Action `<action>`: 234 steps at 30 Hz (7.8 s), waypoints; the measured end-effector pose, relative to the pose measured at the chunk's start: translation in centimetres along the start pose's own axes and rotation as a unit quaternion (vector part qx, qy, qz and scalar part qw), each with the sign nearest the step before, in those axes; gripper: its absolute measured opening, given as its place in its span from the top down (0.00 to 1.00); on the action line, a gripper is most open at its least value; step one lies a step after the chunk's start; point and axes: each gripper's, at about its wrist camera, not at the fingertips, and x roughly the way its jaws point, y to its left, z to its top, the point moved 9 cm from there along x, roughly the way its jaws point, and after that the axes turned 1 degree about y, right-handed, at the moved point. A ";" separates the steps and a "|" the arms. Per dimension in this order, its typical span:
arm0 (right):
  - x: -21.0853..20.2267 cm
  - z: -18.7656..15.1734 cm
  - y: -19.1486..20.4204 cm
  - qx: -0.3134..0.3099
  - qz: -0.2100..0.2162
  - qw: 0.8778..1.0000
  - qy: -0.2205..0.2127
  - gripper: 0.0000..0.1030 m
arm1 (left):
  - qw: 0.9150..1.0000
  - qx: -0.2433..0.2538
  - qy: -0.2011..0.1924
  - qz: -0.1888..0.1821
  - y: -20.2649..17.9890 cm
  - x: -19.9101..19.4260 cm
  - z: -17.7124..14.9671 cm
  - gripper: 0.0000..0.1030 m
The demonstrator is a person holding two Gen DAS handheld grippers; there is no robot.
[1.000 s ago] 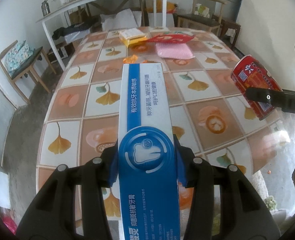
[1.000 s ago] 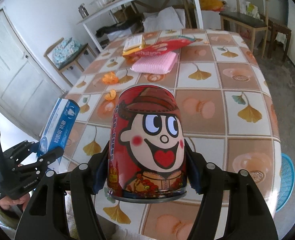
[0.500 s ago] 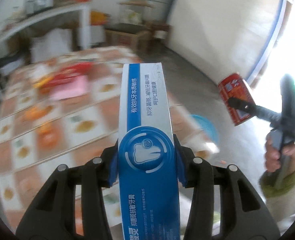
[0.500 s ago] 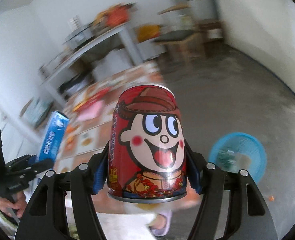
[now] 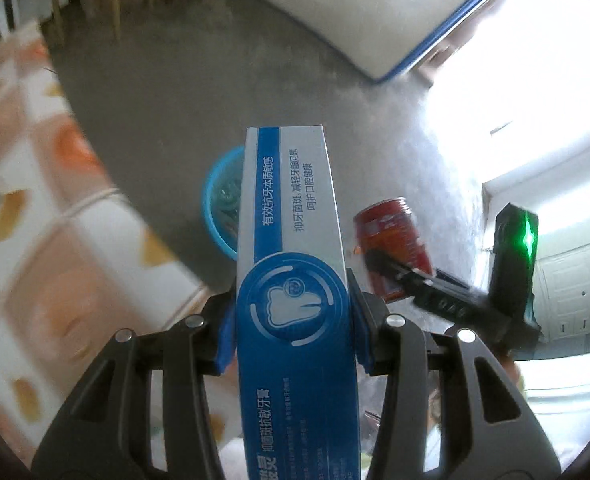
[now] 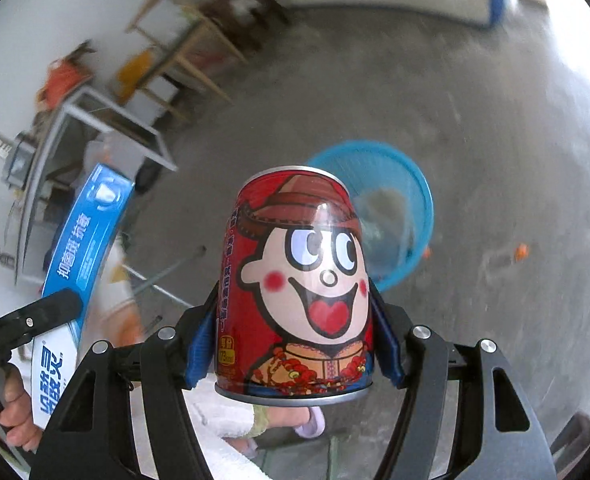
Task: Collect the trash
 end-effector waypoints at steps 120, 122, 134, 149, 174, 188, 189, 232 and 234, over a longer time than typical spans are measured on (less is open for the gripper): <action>5.9 -15.5 49.5 -0.470 0.146 0.871 0.012 0.20 | 0.864 -0.308 -0.337 0.210 42.0 -30.7 -21.2 0.08; 6.4 -15.9 50.4 -0.477 0.153 0.865 0.022 0.26 | 0.867 -0.321 -0.321 0.205 43.5 -30.2 -20.4 0.08; 12.1 -20.0 53.8 -0.513 0.151 0.835 0.129 0.59 | 0.886 -0.358 -0.257 0.143 47.3 -25.4 -16.9 0.59; 16.9 -23.0 55.8 -0.543 0.128 0.813 0.166 0.83 | 0.893 -0.348 -0.262 0.117 47.3 -24.8 -16.3 0.95; 7.8 -22.9 51.3 -0.568 0.146 0.801 0.120 0.99 | 0.889 -0.373 -0.262 0.051 38.4 -24.3 -25.0 0.97; 2.3 -27.5 55.3 -0.582 0.228 0.768 0.140 0.99 | 0.878 -0.394 -0.271 0.003 38.1 -22.3 -26.7 0.88; 2.3 -27.4 55.5 -0.586 0.222 0.768 0.133 0.99 | 0.877 -0.394 -0.275 0.002 38.1 -22.4 -26.7 0.86; 4.0 -26.7 53.8 -0.546 0.201 0.798 0.156 0.97 | 0.877 -0.362 -0.312 0.054 36.2 -24.4 -30.1 0.50; 4.7 -27.8 53.9 -0.555 0.197 0.790 0.167 0.96 | 0.877 -0.363 -0.310 0.053 36.2 -24.3 -30.1 0.50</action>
